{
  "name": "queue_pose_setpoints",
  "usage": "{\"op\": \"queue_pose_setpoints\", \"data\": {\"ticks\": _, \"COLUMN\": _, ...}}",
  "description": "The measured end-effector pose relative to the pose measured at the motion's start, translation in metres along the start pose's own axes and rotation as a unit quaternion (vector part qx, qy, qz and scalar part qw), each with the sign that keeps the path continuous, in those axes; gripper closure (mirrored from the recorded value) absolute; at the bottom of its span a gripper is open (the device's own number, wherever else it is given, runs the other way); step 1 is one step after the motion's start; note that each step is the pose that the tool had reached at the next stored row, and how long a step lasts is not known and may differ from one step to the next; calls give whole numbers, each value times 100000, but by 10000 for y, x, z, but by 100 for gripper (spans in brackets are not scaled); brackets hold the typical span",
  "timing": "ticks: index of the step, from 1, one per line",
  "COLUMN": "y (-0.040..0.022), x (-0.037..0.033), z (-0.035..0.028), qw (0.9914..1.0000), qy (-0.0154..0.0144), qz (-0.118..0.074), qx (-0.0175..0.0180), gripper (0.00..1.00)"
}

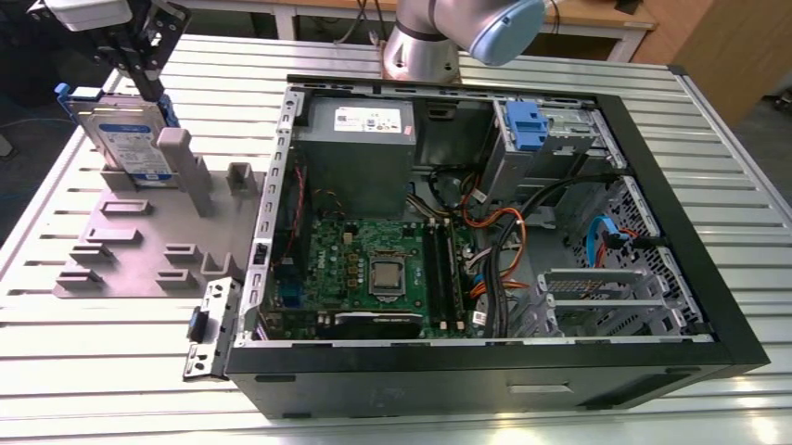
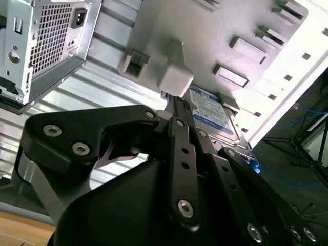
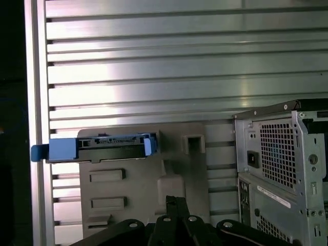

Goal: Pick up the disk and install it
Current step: 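Reach for the disk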

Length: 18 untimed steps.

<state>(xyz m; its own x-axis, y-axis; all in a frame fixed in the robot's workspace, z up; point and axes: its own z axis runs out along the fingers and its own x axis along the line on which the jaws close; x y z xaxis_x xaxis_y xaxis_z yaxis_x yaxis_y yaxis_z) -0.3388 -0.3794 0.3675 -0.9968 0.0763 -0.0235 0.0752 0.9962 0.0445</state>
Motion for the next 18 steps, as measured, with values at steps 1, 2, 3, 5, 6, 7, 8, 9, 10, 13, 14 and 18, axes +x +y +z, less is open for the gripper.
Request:
{"op": "queue_pose_setpoints", "data": {"ticks": 1, "y": 1, "x": 16, "z": 0, "qw": 100000, "qy": 5, "qz": 0, "qx": 2, "gripper": 89}}
{"op": "queue_pose_setpoints", "data": {"ticks": 2, "y": 4, "x": 64, "z": 2, "qw": 100000, "qy": 20, "qz": -1, "qx": 3, "gripper": 89}}
{"op": "queue_pose_setpoints", "data": {"ticks": 3, "y": 4, "x": 68, "z": 3, "qw": 100000, "qy": 17, "qz": -1, "qx": 2, "gripper": 89}}
{"op": "queue_pose_setpoints", "data": {"ticks": 5, "y": 4, "x": 68, "z": 3, "qw": 100000, "qy": 19, "qz": -9, "qx": 1, "gripper": 89}}
{"op": "queue_pose_setpoints", "data": {"ticks": 6, "y": 4, "x": 69, "z": 3, "qw": 100000, "qy": 22, "qz": -7, "qx": 4, "gripper": 89}}
{"op": "queue_pose_setpoints", "data": {"ticks": 7, "y": 4, "x": 70, "z": 3, "qw": 100000, "qy": 23, "qz": 2, "qx": 5, "gripper": 89}}
{"op": "queue_pose_setpoints", "data": {"ticks": 8, "y": 4, "x": 70, "z": 3, "qw": 100000, "qy": 22, "qz": -2, "qx": 4, "gripper": 89}}
{"op": "queue_pose_setpoints", "data": {"ticks": 9, "y": 4, "x": 70, "z": 3, "qw": 100000, "qy": 21, "qz": -1, "qx": 3, "gripper": 89}}
{"op": "queue_pose_setpoints", "data": {"ticks": 10, "y": 4, "x": 70, "z": 3, "qw": 100000, "qy": 22, "qz": -1, "qx": 4, "gripper": 89}}
{"op": "queue_pose_setpoints", "data": {"ticks": 13, "y": 3, "x": 72, "z": 3, "qw": 100000, "qy": 21, "qz": -1, "qx": 3, "gripper": 89}}
{"op": "queue_pose_setpoints", "data": {"ticks": 14, "y": 3, "x": 76, "z": 3, "qw": 100000, "qy": 21, "qz": 3, "qx": 4, "gripper": 89}}
{"op": "queue_pose_setpoints", "data": {"ticks": 18, "y": 1, "x": 110, "z": 3, "qw": 100000, "qy": 22, "qz": 1, "qx": 3, "gripper": 89}}
